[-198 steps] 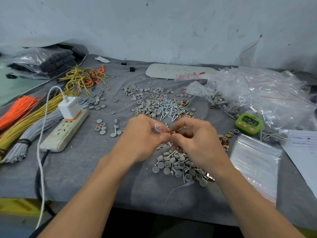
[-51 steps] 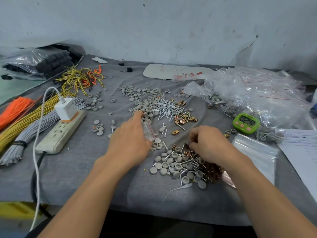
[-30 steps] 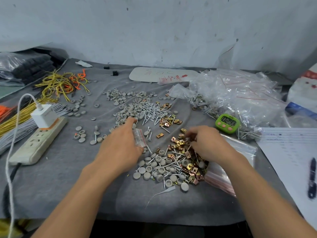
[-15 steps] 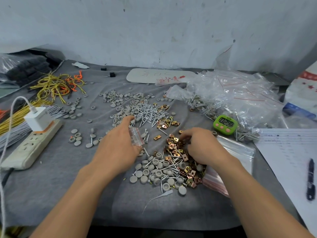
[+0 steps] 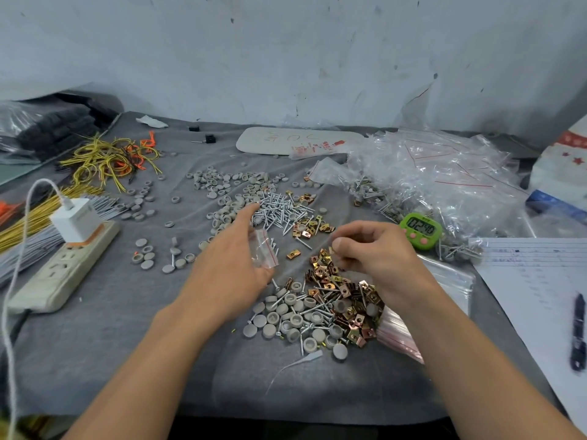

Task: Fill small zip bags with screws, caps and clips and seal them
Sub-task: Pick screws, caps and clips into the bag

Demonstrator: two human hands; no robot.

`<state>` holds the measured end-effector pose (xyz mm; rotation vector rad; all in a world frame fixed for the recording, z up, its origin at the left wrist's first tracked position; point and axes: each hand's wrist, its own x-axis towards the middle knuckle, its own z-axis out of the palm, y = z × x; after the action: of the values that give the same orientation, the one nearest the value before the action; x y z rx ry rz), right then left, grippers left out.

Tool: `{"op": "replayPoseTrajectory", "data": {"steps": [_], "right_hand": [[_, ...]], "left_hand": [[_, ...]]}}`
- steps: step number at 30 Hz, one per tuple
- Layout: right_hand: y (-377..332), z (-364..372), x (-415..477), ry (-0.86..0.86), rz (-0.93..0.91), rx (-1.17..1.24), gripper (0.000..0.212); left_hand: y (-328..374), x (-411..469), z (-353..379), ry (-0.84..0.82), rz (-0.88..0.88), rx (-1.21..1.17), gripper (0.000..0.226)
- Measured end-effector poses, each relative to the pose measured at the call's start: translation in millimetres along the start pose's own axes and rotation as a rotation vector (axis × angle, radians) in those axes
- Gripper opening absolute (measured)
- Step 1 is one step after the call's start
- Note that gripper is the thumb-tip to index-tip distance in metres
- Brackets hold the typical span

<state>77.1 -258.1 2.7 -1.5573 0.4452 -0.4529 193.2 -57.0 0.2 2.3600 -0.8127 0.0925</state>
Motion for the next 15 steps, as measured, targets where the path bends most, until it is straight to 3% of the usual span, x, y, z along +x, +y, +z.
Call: {"op": "replayPoseTrajectory", "data": {"steps": [2,5,15], "right_hand": [[-2,5,-3,-0.067,0.051,0.231,0.029],[-2,13,-4,-0.107,0.067,0.359,0.036],[-6,33,-11,-0.062,-0.116,0.020,0.036]], "left_hand": [[3,0,2,0.006,0.026,-0.029,0.097],[5,-2,4,0.004,0.036,-0.004,0.097],[5,-3,7,-0.062,0.135,-0.062,0.089]]}}
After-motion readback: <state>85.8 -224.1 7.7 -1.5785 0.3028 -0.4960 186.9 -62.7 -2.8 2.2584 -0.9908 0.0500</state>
